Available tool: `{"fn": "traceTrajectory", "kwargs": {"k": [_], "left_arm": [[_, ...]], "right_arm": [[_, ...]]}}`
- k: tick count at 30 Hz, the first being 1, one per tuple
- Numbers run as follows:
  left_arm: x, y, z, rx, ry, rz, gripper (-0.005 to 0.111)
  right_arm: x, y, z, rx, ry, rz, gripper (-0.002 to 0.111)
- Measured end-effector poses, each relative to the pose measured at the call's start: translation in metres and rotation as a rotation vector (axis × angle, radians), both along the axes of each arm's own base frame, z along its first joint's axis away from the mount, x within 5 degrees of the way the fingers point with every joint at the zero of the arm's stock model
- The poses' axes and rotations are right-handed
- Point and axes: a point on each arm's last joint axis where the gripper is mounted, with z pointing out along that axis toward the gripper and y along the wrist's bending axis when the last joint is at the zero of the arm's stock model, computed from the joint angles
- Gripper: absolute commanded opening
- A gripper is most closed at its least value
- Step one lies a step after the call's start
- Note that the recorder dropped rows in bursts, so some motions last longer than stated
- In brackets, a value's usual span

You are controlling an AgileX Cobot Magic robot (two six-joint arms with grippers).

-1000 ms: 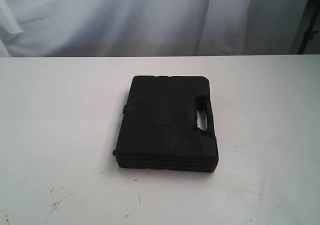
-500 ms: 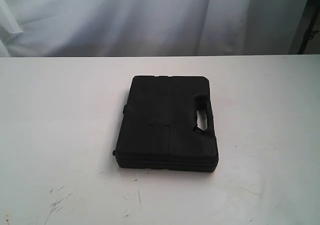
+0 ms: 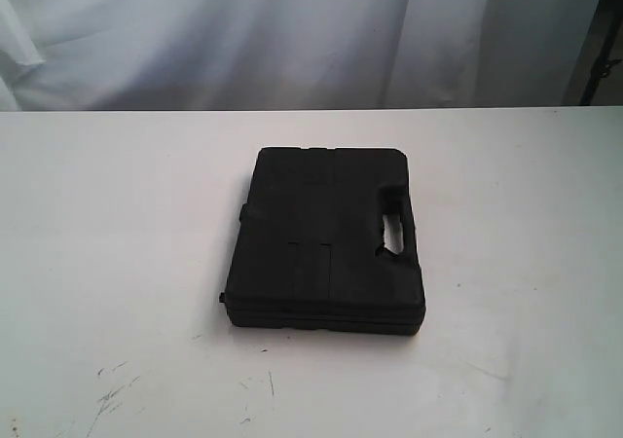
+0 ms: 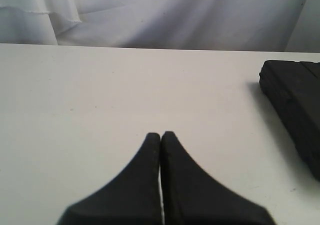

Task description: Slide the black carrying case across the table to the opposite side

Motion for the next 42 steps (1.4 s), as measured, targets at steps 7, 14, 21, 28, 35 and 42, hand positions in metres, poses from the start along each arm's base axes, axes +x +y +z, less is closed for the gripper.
{"fn": "traceTrajectory", "kwargs": {"k": [7,14,21,28,35,42], "left_arm": [[0.000,0.000,0.000,0.000,0.000,0.000,0.000],[0.000,0.000,0.000,0.000,0.000,0.000,0.000],[0.000,0.000,0.000,0.000,0.000,0.000,0.000],[0.000,0.000,0.000,0.001,0.000,0.000,0.000],[0.000,0.000,0.000,0.001,0.000,0.000,0.000],[0.000,0.000,0.000,0.001,0.000,0.000,0.000]], "right_arm": [[-0.008,-0.001,0.020,0.031,-0.235,-0.005,0.000],[-0.012,-0.003,0.033,0.072,-0.294,0.004,0.000],[-0.013,-0.002,0.086,0.084,-0.195,0.016,0.000],[0.024,0.003,0.128,0.060,0.044,0.020,0.000],[0.084,0.015,0.105,0.086,0.557,0.047,0.000],[0.105,0.025,0.043,0.052,1.170,0.076,0.000]]}}
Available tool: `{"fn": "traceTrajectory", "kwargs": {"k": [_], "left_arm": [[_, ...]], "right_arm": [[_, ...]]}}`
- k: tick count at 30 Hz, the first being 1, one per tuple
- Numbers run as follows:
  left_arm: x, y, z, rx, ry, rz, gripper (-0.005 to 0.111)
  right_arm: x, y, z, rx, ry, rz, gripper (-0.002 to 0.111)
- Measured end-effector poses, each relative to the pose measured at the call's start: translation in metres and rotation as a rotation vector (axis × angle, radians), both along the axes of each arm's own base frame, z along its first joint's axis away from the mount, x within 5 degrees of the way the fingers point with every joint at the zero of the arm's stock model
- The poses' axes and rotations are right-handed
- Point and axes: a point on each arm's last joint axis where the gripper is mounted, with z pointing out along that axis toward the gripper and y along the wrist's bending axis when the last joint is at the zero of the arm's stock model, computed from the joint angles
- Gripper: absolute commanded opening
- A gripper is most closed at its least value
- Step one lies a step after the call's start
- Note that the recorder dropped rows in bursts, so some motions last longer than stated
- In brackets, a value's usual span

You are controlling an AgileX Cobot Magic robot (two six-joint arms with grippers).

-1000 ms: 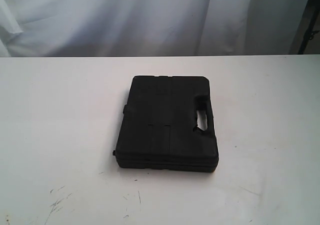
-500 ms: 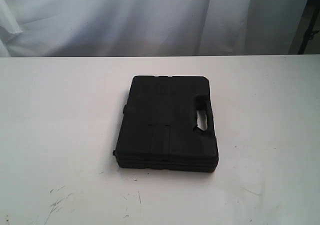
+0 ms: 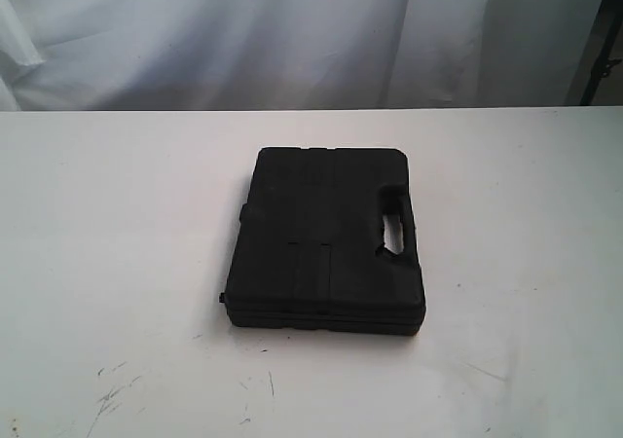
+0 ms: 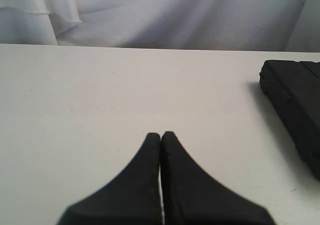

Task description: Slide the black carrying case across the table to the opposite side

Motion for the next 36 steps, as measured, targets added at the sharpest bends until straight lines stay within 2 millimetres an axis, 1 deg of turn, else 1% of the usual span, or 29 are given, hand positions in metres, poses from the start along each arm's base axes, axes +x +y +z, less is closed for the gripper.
{"fn": "traceTrajectory", "kwargs": {"k": [2,4,7,12,15,20,23,27,30,36], "left_arm": [[0.000,0.000,0.000,0.000,0.000,0.000,0.000],[0.000,0.000,0.000,0.001,0.000,0.000,0.000],[0.000,0.000,0.000,0.001,0.000,0.000,0.000],[0.000,0.000,0.000,0.001,0.000,0.000,0.000],[0.000,0.000,0.000,0.001,0.000,0.000,0.000],[0.000,0.000,0.000,0.001,0.000,0.000,0.000],[0.000,0.000,0.000,0.001,0.000,0.000,0.000],[0.000,0.000,0.000,0.001,0.000,0.002,0.000],[0.000,0.000,0.000,0.001,0.000,0.002,0.000],[0.000,0.000,0.000,0.001,0.000,0.002,0.000]], "right_arm": [[0.001,0.001,-0.008,-0.008,0.083,0.012,0.000],[0.002,0.002,-0.011,-0.009,0.117,0.018,0.000],[0.002,0.003,-0.012,0.013,0.122,0.014,0.000],[0.006,0.006,-0.009,0.032,0.065,0.044,0.000],[0.009,0.007,-0.003,0.042,0.039,0.047,0.000],[0.025,0.011,0.014,0.057,0.028,0.054,0.000],[0.036,0.019,0.022,0.059,0.033,0.087,0.000],[0.048,0.034,0.022,0.063,0.063,0.137,0.000],[0.056,0.045,0.017,0.059,0.100,0.172,0.000],[0.075,0.067,-0.003,0.053,0.191,0.204,0.000]]}}
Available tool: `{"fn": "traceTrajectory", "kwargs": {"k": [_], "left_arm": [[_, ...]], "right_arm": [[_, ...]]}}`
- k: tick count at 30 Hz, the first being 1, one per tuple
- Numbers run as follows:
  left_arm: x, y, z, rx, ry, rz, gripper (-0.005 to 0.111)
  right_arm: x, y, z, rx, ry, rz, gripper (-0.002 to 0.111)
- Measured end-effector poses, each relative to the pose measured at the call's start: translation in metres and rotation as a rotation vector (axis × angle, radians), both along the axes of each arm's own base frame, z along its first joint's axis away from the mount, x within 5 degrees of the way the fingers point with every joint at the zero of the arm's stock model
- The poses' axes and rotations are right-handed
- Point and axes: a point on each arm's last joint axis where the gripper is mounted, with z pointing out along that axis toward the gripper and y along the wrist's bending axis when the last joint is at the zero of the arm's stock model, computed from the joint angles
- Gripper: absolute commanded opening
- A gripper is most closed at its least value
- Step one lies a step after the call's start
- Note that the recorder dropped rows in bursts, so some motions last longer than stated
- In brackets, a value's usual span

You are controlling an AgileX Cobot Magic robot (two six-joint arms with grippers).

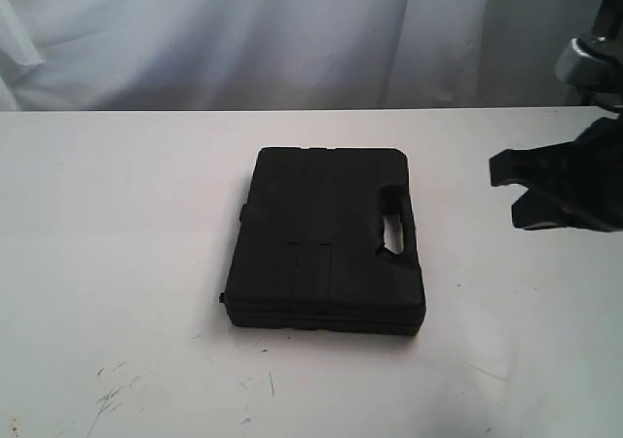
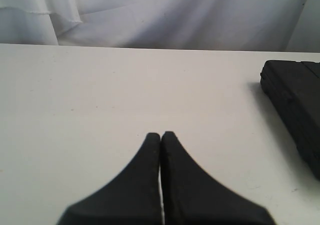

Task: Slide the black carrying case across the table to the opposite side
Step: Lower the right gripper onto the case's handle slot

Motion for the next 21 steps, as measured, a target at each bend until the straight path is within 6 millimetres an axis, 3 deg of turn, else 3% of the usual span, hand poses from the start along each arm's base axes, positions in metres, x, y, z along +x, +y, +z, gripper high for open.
{"fn": "traceTrajectory", "kwargs": {"k": [14,21], "left_arm": [[0.000,0.000,0.000,0.000,0.000,0.000,0.000],[0.000,0.000,0.000,0.000,0.000,0.000,0.000]], "right_arm": [[0.059,0.038,-0.033,-0.074,0.100,0.030,0.000],[0.085,0.052,-0.048,-0.085,0.132,0.036,0.021]]}}
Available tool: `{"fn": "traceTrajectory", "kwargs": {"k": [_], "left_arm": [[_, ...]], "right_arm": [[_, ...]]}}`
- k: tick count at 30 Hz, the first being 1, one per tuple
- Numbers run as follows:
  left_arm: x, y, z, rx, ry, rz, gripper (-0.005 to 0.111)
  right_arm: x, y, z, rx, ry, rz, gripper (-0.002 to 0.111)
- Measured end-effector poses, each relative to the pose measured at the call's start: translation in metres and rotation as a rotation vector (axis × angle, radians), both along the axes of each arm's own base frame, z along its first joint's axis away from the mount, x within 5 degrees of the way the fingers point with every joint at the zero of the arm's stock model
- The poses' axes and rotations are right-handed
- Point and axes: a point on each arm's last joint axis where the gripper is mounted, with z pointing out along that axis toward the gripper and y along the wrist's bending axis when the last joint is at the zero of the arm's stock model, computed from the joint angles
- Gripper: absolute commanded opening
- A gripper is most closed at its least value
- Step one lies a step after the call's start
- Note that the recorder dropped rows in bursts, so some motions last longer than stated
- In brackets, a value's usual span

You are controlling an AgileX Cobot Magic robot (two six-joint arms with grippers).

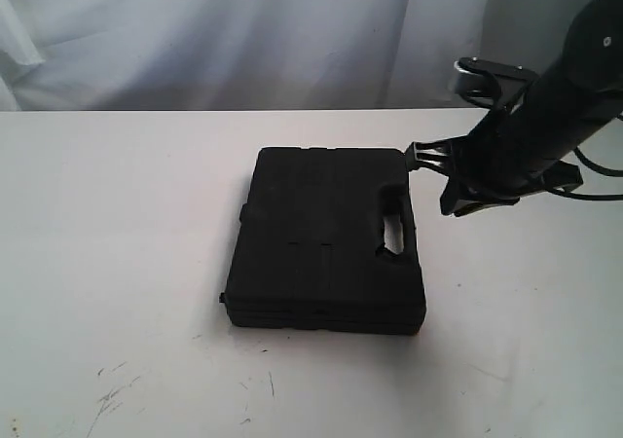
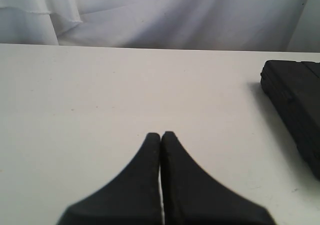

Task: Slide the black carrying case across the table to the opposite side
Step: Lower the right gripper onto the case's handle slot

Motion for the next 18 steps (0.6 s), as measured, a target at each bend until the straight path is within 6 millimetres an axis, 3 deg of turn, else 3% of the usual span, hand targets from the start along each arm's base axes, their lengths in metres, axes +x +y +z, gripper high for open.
{"fn": "traceTrajectory", "kwargs": {"k": [3,8,18], "left_arm": [[0.000,0.000,0.000,0.000,0.000,0.000,0.000],[0.000,0.000,0.000,0.000,0.000,0.000,0.000],[0.000,0.000,0.000,0.000,0.000,0.000,0.000]], "right_arm": [[0.008,0.009,-0.002,0.000,-0.006,0.015,0.030],[0.027,0.024,-0.007,-0.017,-0.022,0.043,0.034],[0.063,0.038,-0.049,-0.076,0.031,0.032,0.034]]}}
